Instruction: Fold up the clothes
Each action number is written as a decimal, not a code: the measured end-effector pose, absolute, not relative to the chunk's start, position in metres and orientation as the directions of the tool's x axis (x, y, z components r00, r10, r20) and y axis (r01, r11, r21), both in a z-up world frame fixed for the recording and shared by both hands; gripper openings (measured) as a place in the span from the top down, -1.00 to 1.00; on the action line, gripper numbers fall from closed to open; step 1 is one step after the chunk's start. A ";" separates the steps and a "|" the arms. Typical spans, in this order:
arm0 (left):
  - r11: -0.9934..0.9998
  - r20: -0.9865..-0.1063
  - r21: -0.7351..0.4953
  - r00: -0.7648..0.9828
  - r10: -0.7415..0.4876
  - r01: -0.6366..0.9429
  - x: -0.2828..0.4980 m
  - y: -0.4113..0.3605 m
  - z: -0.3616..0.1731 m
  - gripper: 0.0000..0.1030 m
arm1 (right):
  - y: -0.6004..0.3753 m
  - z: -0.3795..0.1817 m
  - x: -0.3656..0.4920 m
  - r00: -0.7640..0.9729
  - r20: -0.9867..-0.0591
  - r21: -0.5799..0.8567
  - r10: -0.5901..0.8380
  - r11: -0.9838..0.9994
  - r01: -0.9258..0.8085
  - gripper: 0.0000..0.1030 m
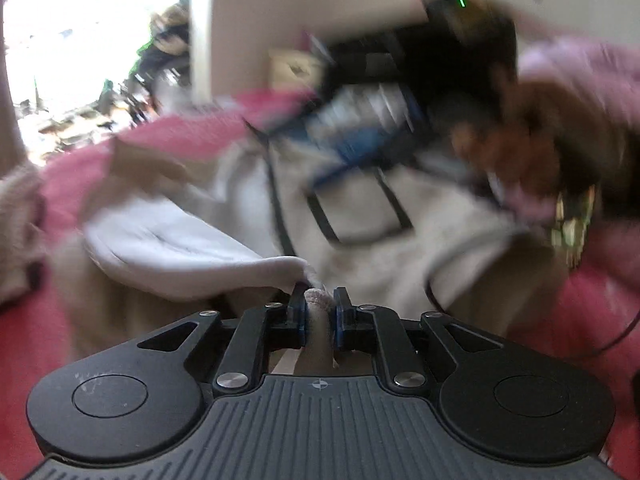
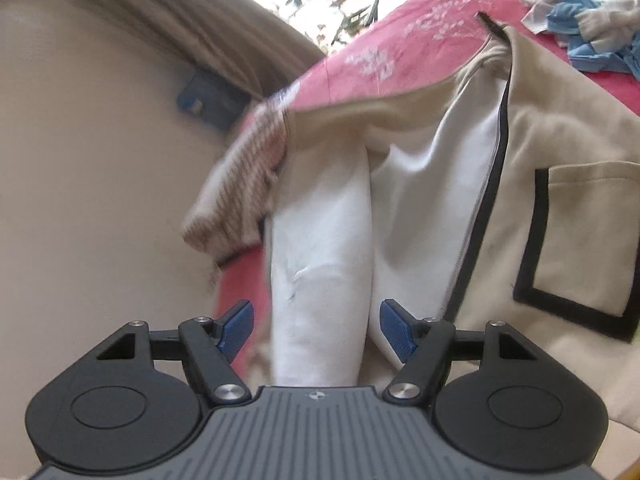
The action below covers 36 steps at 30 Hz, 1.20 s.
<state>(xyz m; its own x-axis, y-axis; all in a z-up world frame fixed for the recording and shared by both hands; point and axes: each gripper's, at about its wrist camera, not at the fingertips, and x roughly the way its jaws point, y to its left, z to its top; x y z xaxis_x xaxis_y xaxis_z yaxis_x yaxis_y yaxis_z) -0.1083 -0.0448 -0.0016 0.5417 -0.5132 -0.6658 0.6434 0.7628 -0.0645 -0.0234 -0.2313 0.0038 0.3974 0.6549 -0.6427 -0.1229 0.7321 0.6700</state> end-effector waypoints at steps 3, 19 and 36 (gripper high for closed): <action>0.745 -0.710 -0.065 0.493 -0.502 0.664 -0.109 -0.059 -0.028 0.52 | -0.206 -0.002 -0.026 0.363 -0.698 0.582 0.617 0.785 -0.214 -0.42; 0.797 -0.695 -0.236 0.477 -0.538 0.555 -0.128 -0.003 -0.013 0.22 | -0.177 -0.054 -0.030 0.321 -0.856 0.266 0.406 0.877 -0.401 0.63; 0.995 -0.818 -0.093 0.566 -0.100 0.041 -0.082 0.119 -0.078 -0.50 | -0.212 -0.067 -0.030 0.269 -0.853 0.389 0.447 0.889 -0.241 0.63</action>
